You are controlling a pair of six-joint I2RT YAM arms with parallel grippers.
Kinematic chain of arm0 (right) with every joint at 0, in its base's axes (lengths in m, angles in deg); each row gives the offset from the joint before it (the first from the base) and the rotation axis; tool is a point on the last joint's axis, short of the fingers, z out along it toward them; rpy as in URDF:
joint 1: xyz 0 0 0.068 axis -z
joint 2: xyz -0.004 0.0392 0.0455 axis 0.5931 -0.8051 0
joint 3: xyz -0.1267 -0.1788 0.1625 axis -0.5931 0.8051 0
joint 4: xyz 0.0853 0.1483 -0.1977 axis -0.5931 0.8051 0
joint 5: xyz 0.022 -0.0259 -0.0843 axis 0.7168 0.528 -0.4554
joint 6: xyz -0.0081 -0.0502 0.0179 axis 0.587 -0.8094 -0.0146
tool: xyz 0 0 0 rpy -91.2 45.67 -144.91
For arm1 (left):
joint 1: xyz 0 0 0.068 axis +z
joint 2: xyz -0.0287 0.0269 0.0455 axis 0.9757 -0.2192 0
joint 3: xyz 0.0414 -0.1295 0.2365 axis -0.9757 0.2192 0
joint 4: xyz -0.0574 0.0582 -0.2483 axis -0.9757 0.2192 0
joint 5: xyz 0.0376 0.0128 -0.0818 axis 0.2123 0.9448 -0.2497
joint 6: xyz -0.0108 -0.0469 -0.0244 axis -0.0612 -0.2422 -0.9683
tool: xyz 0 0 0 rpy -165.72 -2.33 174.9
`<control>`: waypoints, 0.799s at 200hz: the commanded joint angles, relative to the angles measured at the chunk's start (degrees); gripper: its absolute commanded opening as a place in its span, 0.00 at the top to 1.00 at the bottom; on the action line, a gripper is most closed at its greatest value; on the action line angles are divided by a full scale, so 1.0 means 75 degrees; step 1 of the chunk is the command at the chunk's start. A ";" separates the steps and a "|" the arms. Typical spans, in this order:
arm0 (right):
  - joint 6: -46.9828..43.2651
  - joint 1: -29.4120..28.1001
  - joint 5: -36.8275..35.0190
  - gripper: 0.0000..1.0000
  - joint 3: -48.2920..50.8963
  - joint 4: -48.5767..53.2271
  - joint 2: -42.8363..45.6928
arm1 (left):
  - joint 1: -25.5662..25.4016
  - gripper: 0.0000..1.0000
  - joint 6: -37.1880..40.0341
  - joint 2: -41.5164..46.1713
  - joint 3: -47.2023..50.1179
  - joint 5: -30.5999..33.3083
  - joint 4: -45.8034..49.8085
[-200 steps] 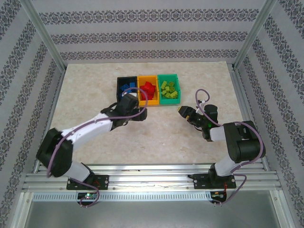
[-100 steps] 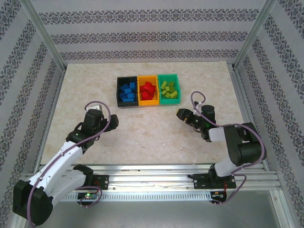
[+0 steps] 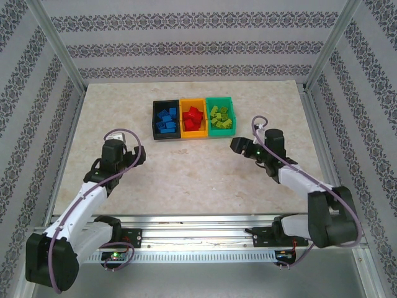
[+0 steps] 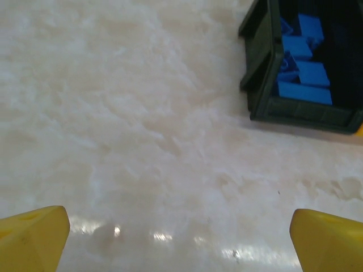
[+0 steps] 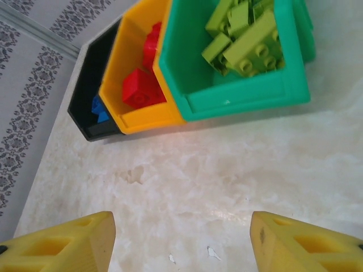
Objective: Sort the legos into containers by color
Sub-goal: Reset both arms
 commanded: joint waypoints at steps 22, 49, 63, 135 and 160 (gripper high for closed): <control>-0.0693 0.0329 -0.0870 0.34 -0.0362 0.1836 0.1179 | 0.0462 0.00 0.1712 0.0028 0.1367 0.1018 -0.3840; -0.0884 0.0580 -0.1404 0.30 -0.0649 0.2425 0.1467 | 0.1318 0.00 0.1208 -0.0965 0.1714 0.0474 -0.5491; -0.0949 0.0704 -0.1656 0.28 -0.0749 0.2530 0.1602 | 0.1430 0.00 0.1242 -0.1925 0.1756 0.0246 -0.6637; -0.1396 0.0832 -0.6127 0.09 0.0229 0.1482 0.2669 | 0.1497 0.01 0.2108 -0.5227 0.2242 -0.0772 -1.1075; -0.2107 0.0878 -0.7186 0.05 0.1157 -0.0144 0.2603 | 0.1478 0.01 0.2024 -0.5111 0.1959 -0.0440 -1.0311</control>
